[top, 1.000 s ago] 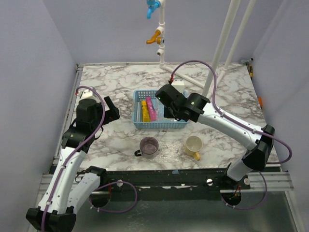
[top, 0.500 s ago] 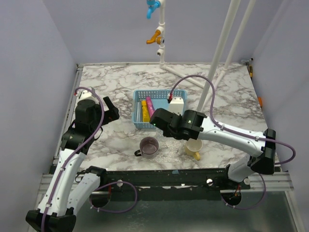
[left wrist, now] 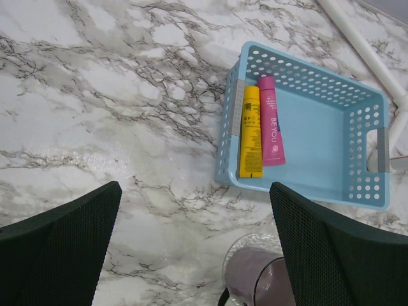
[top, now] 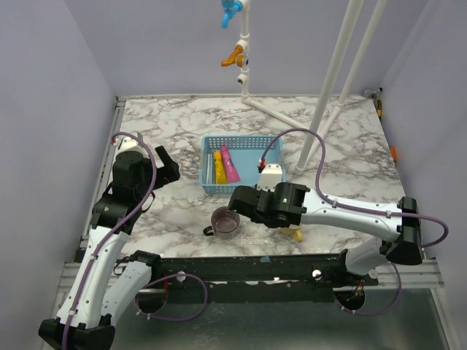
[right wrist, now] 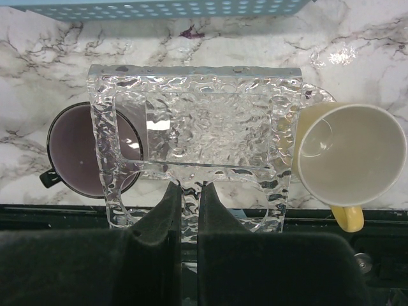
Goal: Prepare toiletry sets of a toothbrush and toothpaste on the tray
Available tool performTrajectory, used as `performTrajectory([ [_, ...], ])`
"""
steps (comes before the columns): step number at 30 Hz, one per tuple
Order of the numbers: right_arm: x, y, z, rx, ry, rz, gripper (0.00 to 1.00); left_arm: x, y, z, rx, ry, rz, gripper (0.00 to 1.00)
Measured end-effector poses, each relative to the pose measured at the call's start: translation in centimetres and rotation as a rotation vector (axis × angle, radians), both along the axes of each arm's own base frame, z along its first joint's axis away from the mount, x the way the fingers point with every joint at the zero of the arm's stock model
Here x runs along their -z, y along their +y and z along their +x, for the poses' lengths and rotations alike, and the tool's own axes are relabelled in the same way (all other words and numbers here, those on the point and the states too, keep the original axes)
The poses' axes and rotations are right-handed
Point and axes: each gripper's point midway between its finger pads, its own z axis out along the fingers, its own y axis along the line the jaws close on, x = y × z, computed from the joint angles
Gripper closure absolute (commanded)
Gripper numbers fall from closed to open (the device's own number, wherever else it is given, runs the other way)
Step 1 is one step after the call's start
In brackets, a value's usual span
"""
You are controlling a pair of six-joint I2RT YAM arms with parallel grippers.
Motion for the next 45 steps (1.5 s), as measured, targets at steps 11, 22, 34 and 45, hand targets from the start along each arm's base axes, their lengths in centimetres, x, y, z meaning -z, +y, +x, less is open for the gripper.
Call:
performTrajectory([
  [11, 2.5, -0.4, -1.1, 0.015, 0.030, -0.018, 0.99, 0.0, 0.0, 0.0, 0.000, 0.000, 0.000, 0.01],
  [22, 5.0, -0.9, -1.7, 0.013, 0.057, -0.008, 1.00, 0.1, 0.0, 0.0, -0.001, 0.002, -0.001, 0.01],
  [34, 7.2, -0.5, -1.7, -0.007, 0.080, 0.014, 0.99, 0.1, 0.0, 0.1, -0.001, 0.005, -0.002, 0.01],
  [45, 8.6, -1.3, -0.5, 0.005, 0.102, 0.015, 0.99, 0.4, -0.1, 0.2, -0.001, 0.015, 0.001, 0.01],
])
